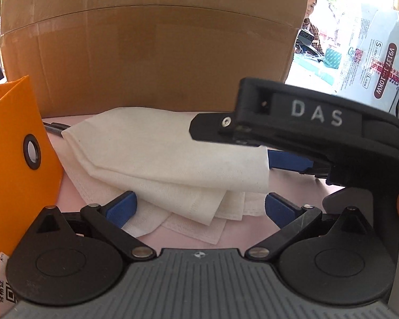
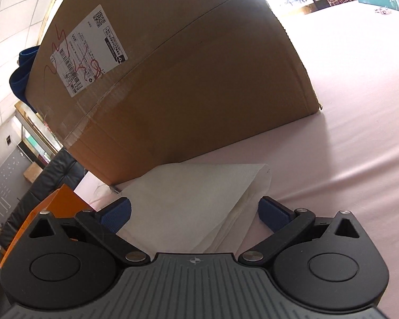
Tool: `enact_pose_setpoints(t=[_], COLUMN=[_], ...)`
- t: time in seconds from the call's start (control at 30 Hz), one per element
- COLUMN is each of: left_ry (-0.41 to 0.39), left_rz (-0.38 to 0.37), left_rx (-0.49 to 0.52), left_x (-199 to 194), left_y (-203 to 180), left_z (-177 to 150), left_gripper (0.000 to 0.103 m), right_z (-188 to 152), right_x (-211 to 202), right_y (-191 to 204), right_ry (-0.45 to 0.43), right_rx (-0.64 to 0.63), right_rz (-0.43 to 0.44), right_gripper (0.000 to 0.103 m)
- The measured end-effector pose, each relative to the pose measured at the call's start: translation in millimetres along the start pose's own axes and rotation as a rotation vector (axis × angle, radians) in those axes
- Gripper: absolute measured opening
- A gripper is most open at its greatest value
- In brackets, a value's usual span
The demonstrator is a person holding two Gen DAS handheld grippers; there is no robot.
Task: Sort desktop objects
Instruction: 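Lower the right gripper onto the white napkins and close on them, then lift the napkins with the right gripper while the left gripper grasps their other edge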
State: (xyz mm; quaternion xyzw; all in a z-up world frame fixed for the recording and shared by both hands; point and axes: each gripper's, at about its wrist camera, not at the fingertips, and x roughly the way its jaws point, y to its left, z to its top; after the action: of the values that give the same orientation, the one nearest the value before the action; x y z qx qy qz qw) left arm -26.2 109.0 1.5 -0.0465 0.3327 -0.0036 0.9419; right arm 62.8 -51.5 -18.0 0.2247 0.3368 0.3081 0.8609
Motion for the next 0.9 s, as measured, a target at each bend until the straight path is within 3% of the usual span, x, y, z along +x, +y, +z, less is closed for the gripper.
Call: enact_pose_setpoints(t=[0.17,0.27,0.33,0.37,0.4,0.43,0.47,0.8,0.9], left_ry=[-0.005,-0.005,-0.003,-0.002,-0.001,-0.002,-0.003,-0.006,-0.01], left_rz=[-0.007,0.001,0.007,0.01,0.011,0.01,0.008,-0.002,-0.037], left_rx=[-0.009,0.003,0.015,0.021,0.025,0.026,0.024,0.017,-0.002], left_x=[0.0,0.4,0.8,0.6,0.7,1.1,2.1,-6.9,-10.6], left_y=[-1.4,-0.8,-3.7,-4.7,-5.8,-6.9,-7.8,0.8,3.2], left_z=[-2.5,-5.4,-4.8,-5.0,-4.3,-2.9,-1.6,-6.1,-7.1], left_gripper=[0.103,0.103,0.103,0.103,0.103,0.103,0.103,0.103,0.103], right_z=[-5.7,-6.7,-6.6,-6.6,-6.6,-6.5,-6.8,-10.1,-12.0], right_x=[2.6,1.1,0.7,0.5,0.1,0.4,1.6,0.9,-9.1], right_y=[16.5,18.1,17.6,16.1,14.3,12.6,9.7,11.8,8.8], right_ry=[0.01,0.001,-0.003,-0.004,-0.005,0.002,0.02,0.033,0.042], right_rx=[-0.111,-0.12,-0.121,-0.115,-0.108,-0.098,-0.082,-0.102,-0.116], right_rz=[-0.067,-0.085,-0.094,-0.098,-0.1,-0.09,-0.071,-0.069,-0.069], right_gripper=[0.099,0.085,0.056,0.052,0.041,0.02,0.014,0.009,0.009])
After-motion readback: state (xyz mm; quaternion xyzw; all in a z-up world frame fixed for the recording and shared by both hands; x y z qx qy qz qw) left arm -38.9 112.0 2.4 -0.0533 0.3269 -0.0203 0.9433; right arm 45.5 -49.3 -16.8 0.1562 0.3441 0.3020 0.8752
